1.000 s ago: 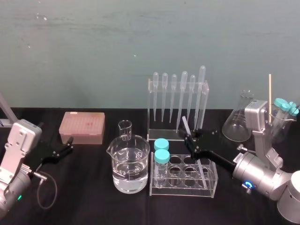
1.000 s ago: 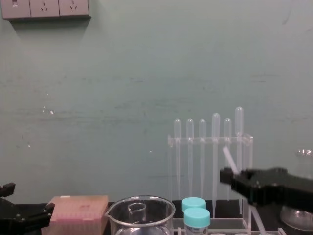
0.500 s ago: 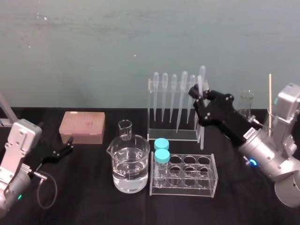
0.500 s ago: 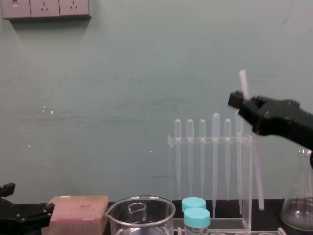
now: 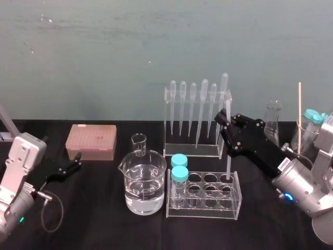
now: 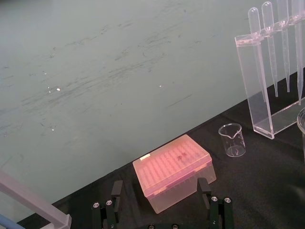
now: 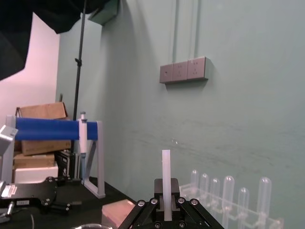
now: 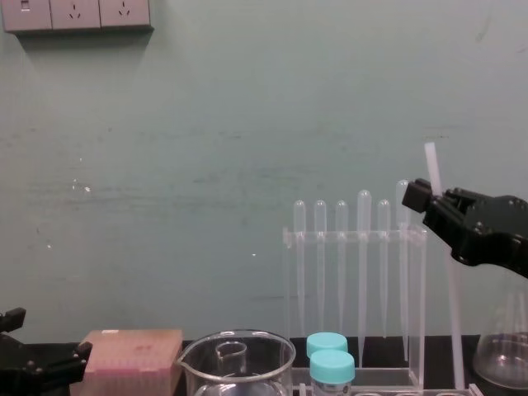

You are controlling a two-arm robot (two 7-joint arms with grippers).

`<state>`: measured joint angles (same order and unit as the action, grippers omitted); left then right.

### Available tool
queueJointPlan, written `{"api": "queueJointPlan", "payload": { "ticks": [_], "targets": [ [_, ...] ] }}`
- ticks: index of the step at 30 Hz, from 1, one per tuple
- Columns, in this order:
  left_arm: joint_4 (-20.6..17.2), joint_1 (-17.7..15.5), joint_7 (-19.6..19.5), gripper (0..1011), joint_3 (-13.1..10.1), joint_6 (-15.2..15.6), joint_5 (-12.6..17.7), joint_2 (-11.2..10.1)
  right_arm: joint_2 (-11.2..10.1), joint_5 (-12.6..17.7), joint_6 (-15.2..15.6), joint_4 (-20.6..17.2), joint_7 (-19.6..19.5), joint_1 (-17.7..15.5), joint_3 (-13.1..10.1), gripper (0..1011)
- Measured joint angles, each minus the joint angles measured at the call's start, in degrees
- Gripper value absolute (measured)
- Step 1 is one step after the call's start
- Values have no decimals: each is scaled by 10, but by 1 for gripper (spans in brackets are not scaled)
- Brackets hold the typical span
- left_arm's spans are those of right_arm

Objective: Pick up the stirring rod with one hand, then place it down.

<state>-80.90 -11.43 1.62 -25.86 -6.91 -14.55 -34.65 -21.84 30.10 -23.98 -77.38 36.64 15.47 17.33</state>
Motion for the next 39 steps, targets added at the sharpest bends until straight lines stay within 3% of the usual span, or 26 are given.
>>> {"api": "queueJointPlan", "payload": {
  "ticks": [39],
  "targets": [
    [0,0,0,1000,0,0,0,0,1,3,-2,0,1,3,1,69]
  ]
}}
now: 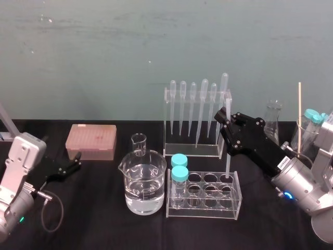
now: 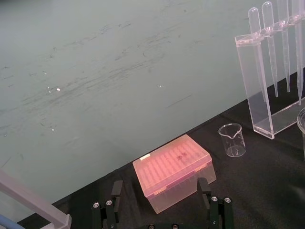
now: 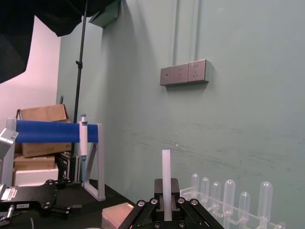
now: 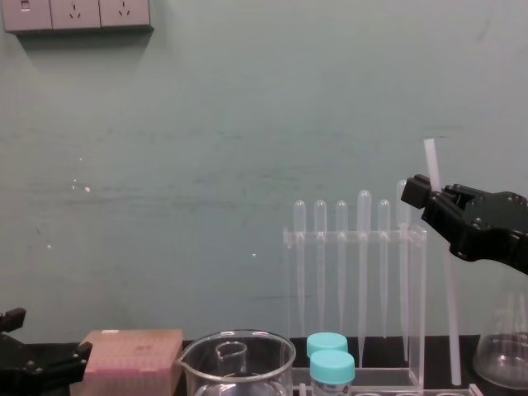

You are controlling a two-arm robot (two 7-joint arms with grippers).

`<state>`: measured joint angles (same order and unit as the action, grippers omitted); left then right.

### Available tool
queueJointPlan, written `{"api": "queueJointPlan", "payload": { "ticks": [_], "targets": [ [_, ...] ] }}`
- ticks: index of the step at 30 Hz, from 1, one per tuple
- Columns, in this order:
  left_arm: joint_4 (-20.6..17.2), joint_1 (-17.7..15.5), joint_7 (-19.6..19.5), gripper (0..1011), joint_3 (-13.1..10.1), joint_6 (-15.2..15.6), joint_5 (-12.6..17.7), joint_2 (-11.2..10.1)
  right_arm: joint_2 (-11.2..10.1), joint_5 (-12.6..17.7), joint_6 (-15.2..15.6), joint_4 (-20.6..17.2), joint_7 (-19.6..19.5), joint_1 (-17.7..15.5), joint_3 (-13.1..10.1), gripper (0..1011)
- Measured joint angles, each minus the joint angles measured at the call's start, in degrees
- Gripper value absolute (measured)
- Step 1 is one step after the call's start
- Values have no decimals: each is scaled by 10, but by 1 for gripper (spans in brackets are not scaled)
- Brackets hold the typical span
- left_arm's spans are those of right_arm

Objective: Pick up the stirring rod with one hand, then place it down.

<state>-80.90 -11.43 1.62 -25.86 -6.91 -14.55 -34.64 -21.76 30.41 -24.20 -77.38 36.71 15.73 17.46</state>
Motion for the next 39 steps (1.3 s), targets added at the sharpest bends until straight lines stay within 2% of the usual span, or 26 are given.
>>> {"api": "queueJointPlan", "payload": {
  "ticks": [39],
  "targets": [
    [0,0,0,1000,0,0,0,0,0,0,0,0,0,0,0,68]
  ]
}}
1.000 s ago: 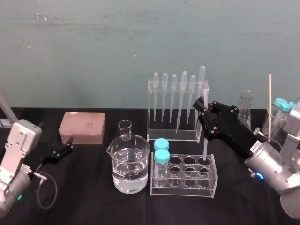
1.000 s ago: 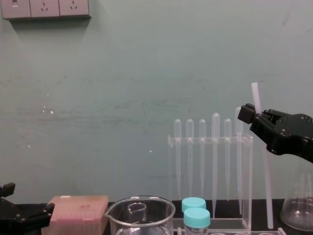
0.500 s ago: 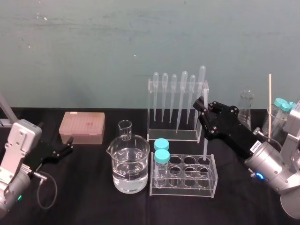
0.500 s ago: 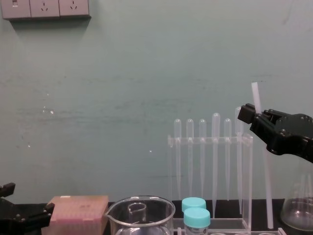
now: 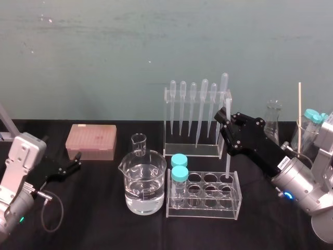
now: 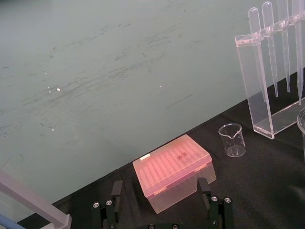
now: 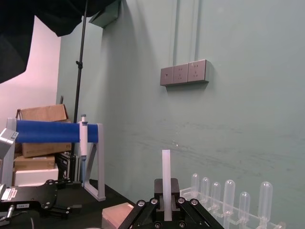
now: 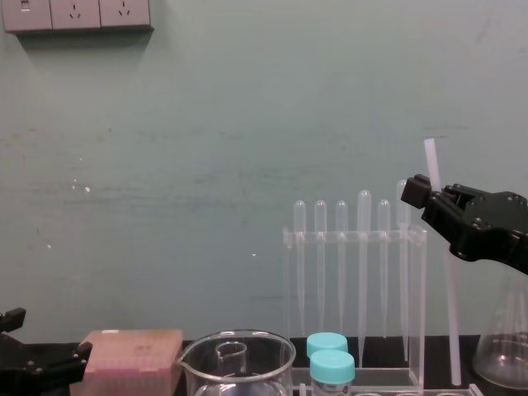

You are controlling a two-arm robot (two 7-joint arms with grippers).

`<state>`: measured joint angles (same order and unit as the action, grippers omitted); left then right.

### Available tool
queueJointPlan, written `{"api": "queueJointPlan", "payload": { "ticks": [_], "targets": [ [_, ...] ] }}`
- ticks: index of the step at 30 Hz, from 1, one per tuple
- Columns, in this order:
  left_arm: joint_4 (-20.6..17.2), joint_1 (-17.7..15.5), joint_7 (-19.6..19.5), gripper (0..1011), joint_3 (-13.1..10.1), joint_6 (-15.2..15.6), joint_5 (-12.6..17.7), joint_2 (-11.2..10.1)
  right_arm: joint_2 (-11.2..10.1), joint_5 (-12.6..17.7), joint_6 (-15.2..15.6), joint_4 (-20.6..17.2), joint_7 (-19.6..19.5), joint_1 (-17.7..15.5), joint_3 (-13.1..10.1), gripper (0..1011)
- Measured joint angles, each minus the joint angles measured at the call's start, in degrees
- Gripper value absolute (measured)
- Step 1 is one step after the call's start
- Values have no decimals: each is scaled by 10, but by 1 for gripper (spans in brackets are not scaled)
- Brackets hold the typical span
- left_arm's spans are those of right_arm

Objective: Pick up the stirring rod with one hand, then place it down.

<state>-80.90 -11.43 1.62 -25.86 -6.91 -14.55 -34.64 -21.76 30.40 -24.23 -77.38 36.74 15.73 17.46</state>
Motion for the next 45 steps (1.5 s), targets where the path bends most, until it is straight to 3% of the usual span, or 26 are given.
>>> {"api": "queueJointPlan", "payload": {
  "ticks": [45],
  "targets": [
    [0,0,0,1000,0,0,0,0,0,-1,1,0,2,0,0,68]
  ]
}}
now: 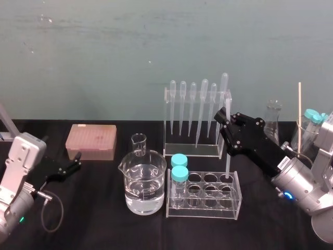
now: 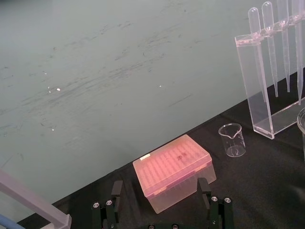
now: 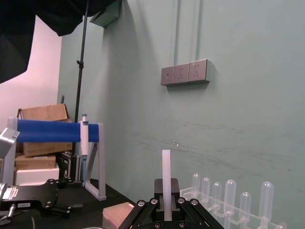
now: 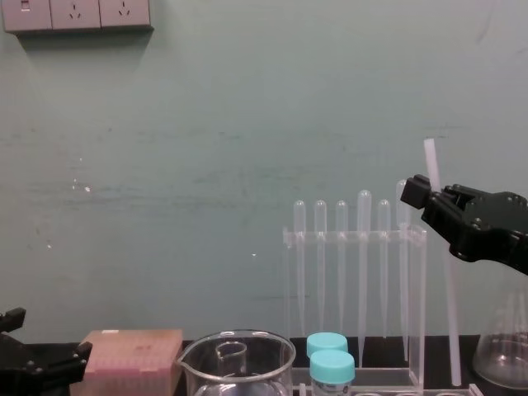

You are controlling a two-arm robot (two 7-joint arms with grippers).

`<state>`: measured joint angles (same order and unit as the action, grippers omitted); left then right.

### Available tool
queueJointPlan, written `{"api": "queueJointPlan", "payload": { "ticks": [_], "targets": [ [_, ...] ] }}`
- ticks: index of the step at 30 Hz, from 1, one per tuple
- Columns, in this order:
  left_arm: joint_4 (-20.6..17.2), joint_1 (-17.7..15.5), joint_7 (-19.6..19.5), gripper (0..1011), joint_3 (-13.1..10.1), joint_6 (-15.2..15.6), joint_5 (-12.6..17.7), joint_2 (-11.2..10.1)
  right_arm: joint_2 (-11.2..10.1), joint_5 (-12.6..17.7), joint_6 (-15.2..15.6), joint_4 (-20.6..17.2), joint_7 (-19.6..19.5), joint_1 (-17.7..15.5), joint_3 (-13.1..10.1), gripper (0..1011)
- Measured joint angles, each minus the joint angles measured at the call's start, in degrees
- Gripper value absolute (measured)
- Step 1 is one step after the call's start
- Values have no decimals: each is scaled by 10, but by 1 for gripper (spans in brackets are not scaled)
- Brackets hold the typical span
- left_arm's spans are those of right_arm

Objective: Pick up the stirring rod with one hand, then place it down.

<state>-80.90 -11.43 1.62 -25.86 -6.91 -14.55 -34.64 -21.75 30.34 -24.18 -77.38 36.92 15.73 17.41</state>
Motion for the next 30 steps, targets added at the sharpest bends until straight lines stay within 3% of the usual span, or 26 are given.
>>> {"api": "queueJointPlan", "payload": {
  "ticks": [18,30],
  "targets": [
    [0,0,0,1000,0,0,0,0,-17,-11,17,-2,18,-7,1,68],
    [0,0,0,1000,0,0,0,0,-10,1,8,37,52,12,15,68]
  ]
}}
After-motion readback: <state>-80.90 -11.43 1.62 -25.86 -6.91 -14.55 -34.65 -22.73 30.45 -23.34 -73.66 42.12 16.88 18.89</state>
